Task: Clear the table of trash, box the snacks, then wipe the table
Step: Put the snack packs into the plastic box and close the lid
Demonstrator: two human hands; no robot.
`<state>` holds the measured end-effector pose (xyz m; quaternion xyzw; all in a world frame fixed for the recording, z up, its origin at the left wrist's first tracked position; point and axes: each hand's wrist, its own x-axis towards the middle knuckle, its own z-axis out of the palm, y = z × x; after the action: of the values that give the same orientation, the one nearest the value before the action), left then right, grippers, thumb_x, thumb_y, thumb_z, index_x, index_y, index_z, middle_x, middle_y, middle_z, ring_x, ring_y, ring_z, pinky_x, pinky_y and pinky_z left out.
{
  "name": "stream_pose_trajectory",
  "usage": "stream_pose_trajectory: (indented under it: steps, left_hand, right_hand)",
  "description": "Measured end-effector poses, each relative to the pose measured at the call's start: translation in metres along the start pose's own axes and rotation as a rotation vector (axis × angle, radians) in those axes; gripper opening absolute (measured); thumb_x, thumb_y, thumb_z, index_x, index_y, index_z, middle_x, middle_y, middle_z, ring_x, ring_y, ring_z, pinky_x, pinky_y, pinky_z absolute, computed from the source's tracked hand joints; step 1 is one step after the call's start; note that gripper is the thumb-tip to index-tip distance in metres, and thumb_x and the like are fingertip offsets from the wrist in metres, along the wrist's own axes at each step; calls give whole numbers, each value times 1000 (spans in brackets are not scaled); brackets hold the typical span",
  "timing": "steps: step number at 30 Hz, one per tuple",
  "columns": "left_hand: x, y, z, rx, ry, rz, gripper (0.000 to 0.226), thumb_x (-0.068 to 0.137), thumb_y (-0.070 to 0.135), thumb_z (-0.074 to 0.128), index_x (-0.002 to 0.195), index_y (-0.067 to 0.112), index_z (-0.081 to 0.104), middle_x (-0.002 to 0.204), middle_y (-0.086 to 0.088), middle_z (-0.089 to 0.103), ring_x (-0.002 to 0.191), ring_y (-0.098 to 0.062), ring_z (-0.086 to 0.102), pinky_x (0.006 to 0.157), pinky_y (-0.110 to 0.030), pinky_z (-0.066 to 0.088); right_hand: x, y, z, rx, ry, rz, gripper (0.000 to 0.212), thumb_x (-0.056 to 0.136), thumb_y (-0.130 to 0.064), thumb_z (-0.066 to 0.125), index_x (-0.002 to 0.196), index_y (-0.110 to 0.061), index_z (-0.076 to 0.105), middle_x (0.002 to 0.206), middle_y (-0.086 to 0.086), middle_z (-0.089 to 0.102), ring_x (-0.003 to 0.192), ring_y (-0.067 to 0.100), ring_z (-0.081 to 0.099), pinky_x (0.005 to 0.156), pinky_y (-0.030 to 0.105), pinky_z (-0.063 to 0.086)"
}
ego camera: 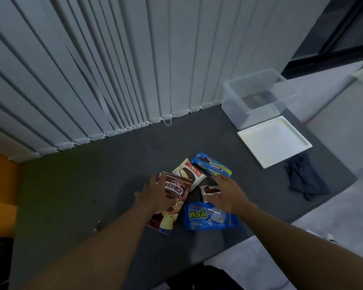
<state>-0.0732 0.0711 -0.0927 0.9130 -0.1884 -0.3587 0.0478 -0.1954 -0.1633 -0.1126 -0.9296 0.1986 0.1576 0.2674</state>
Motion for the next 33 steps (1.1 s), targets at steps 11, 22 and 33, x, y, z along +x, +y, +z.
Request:
stream_pose_trajectory:
  steps: [11, 22, 33]
  left_hand:
    - [3, -7, 25, 21, 34, -54, 100, 90, 35, 70, 159, 22, -1, 150, -18, 29, 135, -36, 39, 105, -46, 45]
    - [8, 2, 10, 90, 91, -6, 32, 95, 22, 54, 127, 18, 55, 130, -9, 58, 116, -31, 59, 92, -41, 51]
    - [16, 42, 9, 114, 123, -245, 42, 93, 24, 56, 135, 18, 49, 139, -5, 53, 123, -29, 58, 92, -40, 50]
  right_hand:
    - [-5, 2, 28, 8, -1, -100, 50, 89, -29, 67, 136, -25, 52, 132, -2, 53, 120, 15, 50, 104, 34, 44]
    - [15, -1, -9, 52, -54, -230, 47, 82, -68, 60, 112, -33, 65, 105, -18, 66, 95, -1, 60, 82, 24, 50]
    - [70, 26, -42, -53, 64, -305, 55, 83, -58, 64, 127, -24, 60, 125, 1, 57, 117, 19, 51, 97, 35, 46]
